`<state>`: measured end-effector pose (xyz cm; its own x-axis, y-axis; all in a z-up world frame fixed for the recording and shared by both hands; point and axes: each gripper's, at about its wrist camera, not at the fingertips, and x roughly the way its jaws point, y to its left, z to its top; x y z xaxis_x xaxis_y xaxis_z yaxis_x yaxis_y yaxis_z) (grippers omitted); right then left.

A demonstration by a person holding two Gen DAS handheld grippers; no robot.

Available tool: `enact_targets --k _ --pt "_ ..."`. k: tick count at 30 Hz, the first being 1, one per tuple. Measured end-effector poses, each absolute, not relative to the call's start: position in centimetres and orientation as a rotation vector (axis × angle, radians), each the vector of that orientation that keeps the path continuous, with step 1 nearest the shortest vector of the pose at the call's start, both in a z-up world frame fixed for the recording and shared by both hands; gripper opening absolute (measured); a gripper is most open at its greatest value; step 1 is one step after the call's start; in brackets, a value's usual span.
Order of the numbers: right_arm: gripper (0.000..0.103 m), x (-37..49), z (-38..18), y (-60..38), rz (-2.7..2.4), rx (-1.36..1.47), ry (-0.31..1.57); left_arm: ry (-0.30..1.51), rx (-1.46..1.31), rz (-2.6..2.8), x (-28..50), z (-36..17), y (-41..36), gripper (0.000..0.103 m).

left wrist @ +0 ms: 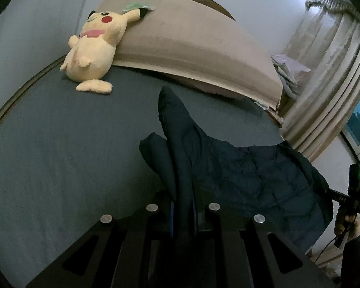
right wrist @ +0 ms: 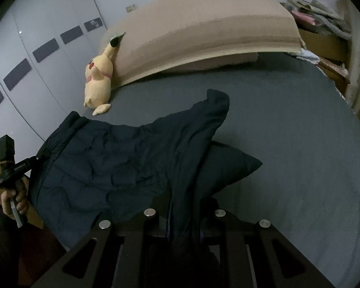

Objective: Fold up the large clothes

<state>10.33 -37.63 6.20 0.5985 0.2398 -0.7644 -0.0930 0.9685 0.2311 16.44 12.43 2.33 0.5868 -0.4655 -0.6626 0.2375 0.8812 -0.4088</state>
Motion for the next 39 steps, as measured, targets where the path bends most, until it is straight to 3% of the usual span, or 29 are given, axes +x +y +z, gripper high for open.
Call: enact_targets --k 11,20,23,24,26,28,29,31,33,34,39 --pt "0.016 9.7 2.6 -38.3 0.174 0.216 0.943 0.874 -0.315 -0.400 15.4 -0.7 13.1 0.012" --pt "0.017 9.4 -3.1 -39.6 0.152 0.309 1.000 0.992 -0.330 -0.346 15.4 -6.9 13.8 0.013" --pt "0.028 9.5 -6.3 -40.4 0.132 0.379 1.050 1.023 -0.360 -0.341 15.3 -8.7 14.2 0.016" --pt "0.037 9.4 -6.8 -40.7 0.126 0.399 1.058 1.016 -0.358 -0.348 15.1 -8.6 14.3 0.018" --pt "0.044 9.2 -7.5 -41.7 0.129 0.469 1.065 1.018 -0.332 -0.346 15.1 -8.0 14.5 0.025" --pt "0.061 8.9 -7.0 -42.7 0.151 0.514 1.062 1.022 -0.292 -0.362 14.9 -6.8 14.8 0.028" --pt "0.065 8.8 -6.4 -43.3 0.171 0.535 1.052 1.018 -0.273 -0.363 14.8 -6.3 15.1 0.029" --pt "0.074 8.4 -5.0 -44.3 0.178 0.542 1.029 0.968 -0.213 -0.337 14.5 -4.6 15.8 0.045" --pt "0.079 8.3 -3.4 -45.3 0.153 0.516 0.990 0.892 -0.192 -0.286 14.7 -2.9 17.0 0.061" --pt "0.080 8.7 -2.4 -45.8 0.126 0.498 0.966 0.869 -0.203 -0.274 15.0 -2.5 17.3 0.063" --pt "0.080 13.6 -2.1 -44.8 0.122 0.443 0.967 0.901 -0.233 -0.319 19.5 -2.7 15.0 0.064"
